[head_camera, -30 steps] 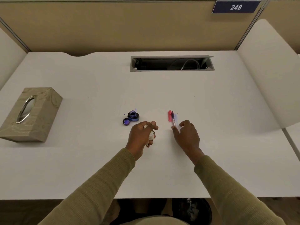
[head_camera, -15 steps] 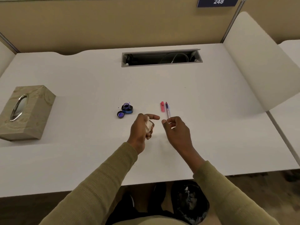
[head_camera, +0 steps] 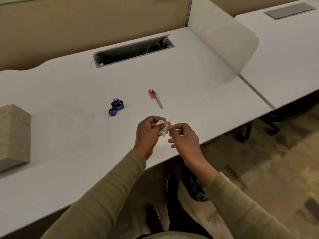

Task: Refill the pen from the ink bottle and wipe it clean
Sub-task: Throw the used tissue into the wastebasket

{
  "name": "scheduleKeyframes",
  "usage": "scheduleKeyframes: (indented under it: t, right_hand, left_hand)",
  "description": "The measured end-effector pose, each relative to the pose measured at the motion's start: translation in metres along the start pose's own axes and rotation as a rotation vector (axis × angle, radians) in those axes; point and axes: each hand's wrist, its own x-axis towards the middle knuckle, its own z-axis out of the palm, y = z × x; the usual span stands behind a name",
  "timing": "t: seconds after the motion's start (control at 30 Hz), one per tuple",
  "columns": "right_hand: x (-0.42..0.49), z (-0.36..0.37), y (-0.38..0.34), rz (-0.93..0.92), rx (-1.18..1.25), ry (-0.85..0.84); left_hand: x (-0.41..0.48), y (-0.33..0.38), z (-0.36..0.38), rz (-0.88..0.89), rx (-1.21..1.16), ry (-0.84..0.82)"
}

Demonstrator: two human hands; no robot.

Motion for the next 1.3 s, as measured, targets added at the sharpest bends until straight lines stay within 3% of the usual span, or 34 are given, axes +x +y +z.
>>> scheduleKeyframes:
  t: [0.27, 0.33, 0.43, 0.57, 0.73, 0.9, 1.07, 1.3]
  right_hand:
    - [-0.061, -0.02, 0.025, 0.252, 0.521, 0.005]
    - [-0.07, -0.029, 0.034, 0.249, 0.577, 0.045]
    - [-0.078, -0.046, 0.047, 0.238, 0.628, 0.106]
    - [-0.079, -0.067, 0.064, 0.247, 0.666, 0.183]
    - [-0.087, -0.099, 0.09, 0.247, 0.621, 0.247]
    - [-0.091, -0.135, 0.127, 0.174, 0.454, 0.286]
    - [-0.081, -0.164, 0.179, 0.096, 0.107, 0.359]
    - [-0.051, -0.17, 0.269, 0.081, -0.159, 0.412]
  left_hand:
    - [-0.065, -0.011, 0.028, 0.047, 0.004, -0.096]
    - [-0.073, -0.018, 0.037, 0.062, 0.068, -0.115]
    - [-0.082, -0.028, 0.05, 0.221, 0.252, -0.154]
    - [-0.099, -0.036, 0.069, 0.35, 0.373, -0.346]
    - [-0.11, -0.056, 0.093, 0.322, 0.449, -0.519]
    - [-0.119, -0.074, 0.121, 0.359, 0.53, -0.398]
    - [-0.123, -0.112, 0.153, 0.279, 0.643, -0.352]
    - [-0.101, -0.19, 0.177, 0.151, 0.84, -0.409]
